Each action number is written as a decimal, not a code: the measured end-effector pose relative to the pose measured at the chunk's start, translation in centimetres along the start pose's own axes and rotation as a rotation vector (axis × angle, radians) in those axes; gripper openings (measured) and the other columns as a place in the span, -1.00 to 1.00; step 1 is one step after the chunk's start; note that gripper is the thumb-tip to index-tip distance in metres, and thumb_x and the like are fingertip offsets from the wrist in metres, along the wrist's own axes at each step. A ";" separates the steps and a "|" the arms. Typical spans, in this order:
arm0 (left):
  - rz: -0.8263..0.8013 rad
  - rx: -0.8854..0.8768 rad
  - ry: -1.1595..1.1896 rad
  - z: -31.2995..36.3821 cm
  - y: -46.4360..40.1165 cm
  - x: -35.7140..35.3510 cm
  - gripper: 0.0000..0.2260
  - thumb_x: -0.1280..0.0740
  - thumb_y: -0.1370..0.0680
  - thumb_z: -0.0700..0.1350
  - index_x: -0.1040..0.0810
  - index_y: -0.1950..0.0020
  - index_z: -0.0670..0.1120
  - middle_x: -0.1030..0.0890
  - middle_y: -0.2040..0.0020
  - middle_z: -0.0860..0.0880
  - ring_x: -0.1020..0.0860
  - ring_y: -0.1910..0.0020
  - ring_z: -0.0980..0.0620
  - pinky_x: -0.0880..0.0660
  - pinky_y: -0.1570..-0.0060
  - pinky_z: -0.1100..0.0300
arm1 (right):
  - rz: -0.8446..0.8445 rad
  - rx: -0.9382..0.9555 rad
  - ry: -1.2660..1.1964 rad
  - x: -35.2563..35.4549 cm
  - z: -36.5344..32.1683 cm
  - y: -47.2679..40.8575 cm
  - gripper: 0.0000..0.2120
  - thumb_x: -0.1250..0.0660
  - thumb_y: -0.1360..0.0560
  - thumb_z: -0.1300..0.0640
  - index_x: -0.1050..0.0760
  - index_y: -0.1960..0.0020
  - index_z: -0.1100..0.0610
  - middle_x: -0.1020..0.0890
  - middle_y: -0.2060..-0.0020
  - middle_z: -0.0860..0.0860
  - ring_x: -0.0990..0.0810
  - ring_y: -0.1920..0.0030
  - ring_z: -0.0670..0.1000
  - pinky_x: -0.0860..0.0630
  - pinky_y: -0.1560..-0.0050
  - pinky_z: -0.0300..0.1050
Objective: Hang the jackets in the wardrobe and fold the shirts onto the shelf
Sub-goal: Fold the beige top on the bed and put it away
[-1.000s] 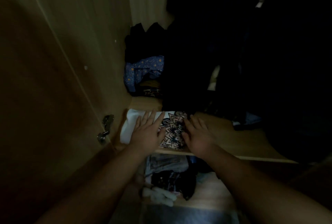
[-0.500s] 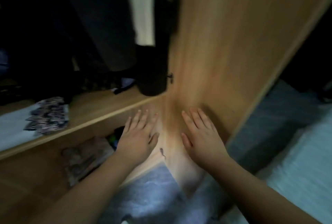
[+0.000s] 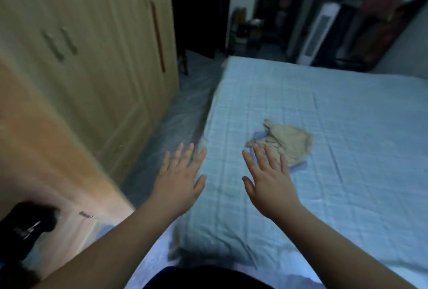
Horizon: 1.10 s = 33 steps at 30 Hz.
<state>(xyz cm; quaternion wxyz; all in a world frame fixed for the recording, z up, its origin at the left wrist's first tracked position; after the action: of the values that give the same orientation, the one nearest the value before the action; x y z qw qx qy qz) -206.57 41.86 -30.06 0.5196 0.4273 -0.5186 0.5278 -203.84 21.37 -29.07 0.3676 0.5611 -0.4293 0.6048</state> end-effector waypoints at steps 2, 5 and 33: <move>-0.012 -0.084 -0.033 3.7 -2.1 -1.1 -0.41 -0.06 -0.54 0.20 -0.20 -0.56 0.07 -0.32 -0.52 -0.14 -0.23 -0.52 -0.21 -0.18 -0.41 -0.29 | 0.005 -0.067 0.004 -0.5 3.1 1.4 -0.38 -0.11 -0.53 -0.16 -0.22 -0.55 0.00 -0.26 -0.54 0.11 -0.17 -0.54 0.22 -0.15 -0.44 0.38; -0.031 -0.210 -0.057 8.4 -4.5 -2.8 -0.41 -0.07 -0.55 0.20 -0.18 -0.57 0.08 -0.29 -0.54 -0.13 -0.19 -0.53 -0.21 -0.05 -0.43 -0.25 | -0.008 -0.149 -0.004 -1.4 6.6 3.0 -0.40 -0.09 -0.55 -0.16 -0.24 -0.54 0.03 -0.27 -0.53 0.13 -0.16 -0.55 0.22 -0.13 -0.46 0.37; -0.212 -0.732 -0.011 19.3 -32.3 -26.3 -0.46 -0.10 -0.55 0.11 -0.35 -0.51 -0.01 -0.32 -0.51 -0.20 -0.29 -0.49 -0.23 -0.22 -0.43 -0.22 | -0.388 -0.143 0.005 -21.3 31.4 -12.4 -0.40 -0.16 -0.57 -0.07 -0.17 -0.57 0.06 -0.23 -0.55 0.12 -0.18 -0.54 0.17 -0.21 -0.47 0.25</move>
<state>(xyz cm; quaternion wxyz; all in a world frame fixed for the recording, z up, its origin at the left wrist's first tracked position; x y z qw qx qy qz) -173.77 17.45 -50.85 0.6867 0.2675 -0.6286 0.2485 -178.82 -2.57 -48.88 0.5173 0.6042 -0.3540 0.4920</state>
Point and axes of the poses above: each hand's wrist, its own y-axis away from the middle knuckle, its own x-axis out of the back of the hand, z = x × y, the point moved 9 cm from there along -y, towards the middle knuckle
